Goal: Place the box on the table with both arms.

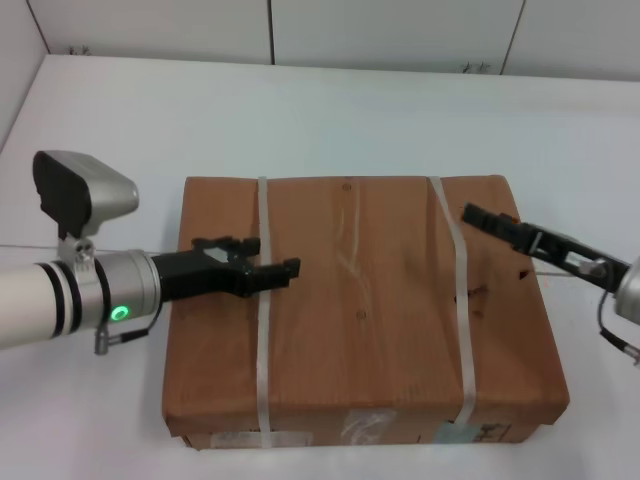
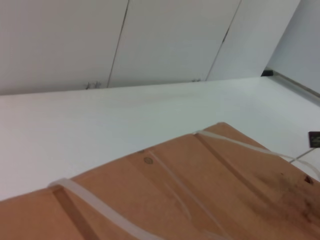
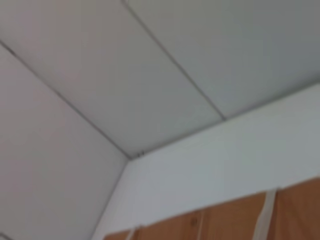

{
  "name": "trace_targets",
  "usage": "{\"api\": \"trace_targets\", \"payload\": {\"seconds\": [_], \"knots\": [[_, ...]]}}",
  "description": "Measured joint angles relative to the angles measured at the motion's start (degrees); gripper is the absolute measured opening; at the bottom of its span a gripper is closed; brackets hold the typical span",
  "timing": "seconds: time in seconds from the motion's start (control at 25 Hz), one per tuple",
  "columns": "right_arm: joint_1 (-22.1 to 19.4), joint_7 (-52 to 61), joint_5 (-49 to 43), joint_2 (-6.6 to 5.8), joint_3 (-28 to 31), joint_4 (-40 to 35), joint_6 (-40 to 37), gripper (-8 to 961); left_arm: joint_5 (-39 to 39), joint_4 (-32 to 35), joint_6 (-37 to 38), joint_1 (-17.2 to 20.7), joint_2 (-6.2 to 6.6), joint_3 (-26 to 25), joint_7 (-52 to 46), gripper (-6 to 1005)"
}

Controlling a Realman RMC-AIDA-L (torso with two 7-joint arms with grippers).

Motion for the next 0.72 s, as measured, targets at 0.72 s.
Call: {"api": "trace_targets", "payload": {"seconds": [0.72], "knots": [[-4.81,-15.68,-6.23,-0.87,-3.53,-17.91,-31.44,839,0.36,7.86,35.65,3.84,6.97,-8.18,-0.85,779]]}}
